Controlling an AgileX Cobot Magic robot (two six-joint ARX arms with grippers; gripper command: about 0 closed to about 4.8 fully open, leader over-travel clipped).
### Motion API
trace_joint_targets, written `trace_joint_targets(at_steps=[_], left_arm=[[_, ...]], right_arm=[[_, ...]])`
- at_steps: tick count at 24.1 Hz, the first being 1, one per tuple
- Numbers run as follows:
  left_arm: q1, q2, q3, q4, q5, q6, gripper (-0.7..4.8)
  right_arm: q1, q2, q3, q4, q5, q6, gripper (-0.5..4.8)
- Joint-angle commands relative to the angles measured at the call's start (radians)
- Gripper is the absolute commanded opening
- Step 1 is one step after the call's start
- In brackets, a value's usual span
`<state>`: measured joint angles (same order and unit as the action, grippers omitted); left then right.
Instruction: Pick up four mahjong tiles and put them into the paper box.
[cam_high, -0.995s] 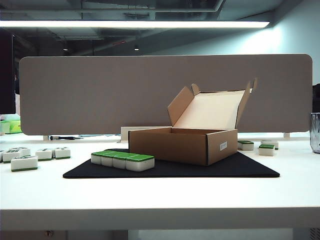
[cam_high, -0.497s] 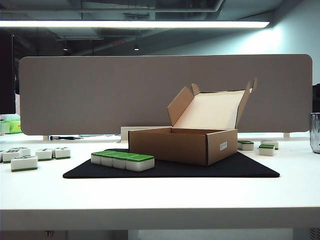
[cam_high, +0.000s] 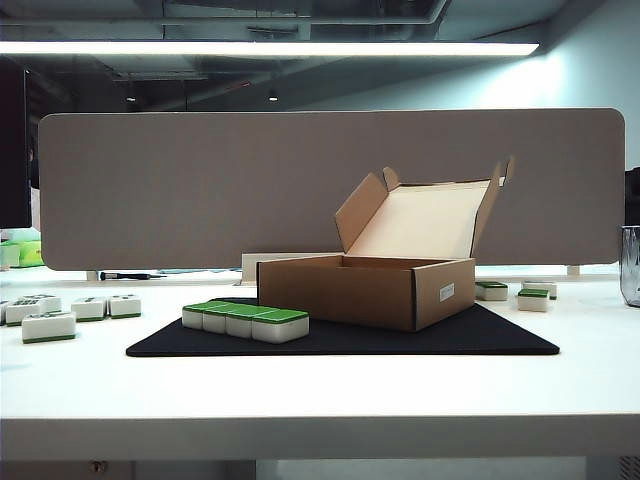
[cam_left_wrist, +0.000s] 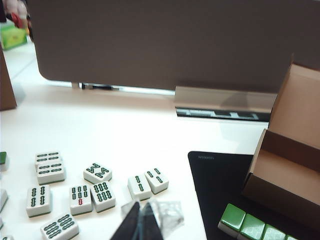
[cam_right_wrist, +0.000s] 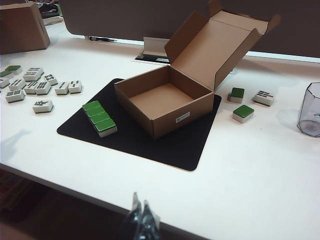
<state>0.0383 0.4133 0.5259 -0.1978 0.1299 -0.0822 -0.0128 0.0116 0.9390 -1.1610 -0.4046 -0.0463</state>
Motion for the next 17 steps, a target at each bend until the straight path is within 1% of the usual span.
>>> trace_joint_targets(at_steps=[1, 4, 6, 8, 11, 15, 17], left_arm=[[0.000, 0.140, 0.085, 0.012, 0.040, 0.004, -0.06], [-0.001, 0.308, 0.187, 0.012, 0.100, 0.003, -0.06], [-0.001, 0.409, 0.250, 0.012, 0.122, 0.003, -0.06], [-0.002, 0.493, 0.307, 0.011, 0.122, 0.003, -0.06], [-0.013, 0.567, 0.363, 0.010, 0.121, 0.003, -0.06], [-0.048, 0.653, 0.427, 0.011, 0.118, 0.004, -0.06], [-0.076, 0.698, 0.459, 0.009, 0.118, 0.022, -0.06]], right_arm=[[0.000, -0.011, 0.002, 0.010, -0.001, 0.001, -0.01], [0.000, -0.011, 0.002, 0.010, 0.002, 0.001, -0.01], [0.000, -0.011, 0.001, 0.010, 0.002, 0.001, -0.01], [0.000, -0.011, 0.001, 0.010, 0.003, 0.001, -0.01], [-0.001, -0.011, 0.001, 0.010, 0.004, 0.001, -0.01], [-0.001, -0.011, 0.001, 0.010, 0.006, 0.001, -0.01], [-0.001, -0.011, 0.001, 0.010, 0.006, 0.001, -0.01]])
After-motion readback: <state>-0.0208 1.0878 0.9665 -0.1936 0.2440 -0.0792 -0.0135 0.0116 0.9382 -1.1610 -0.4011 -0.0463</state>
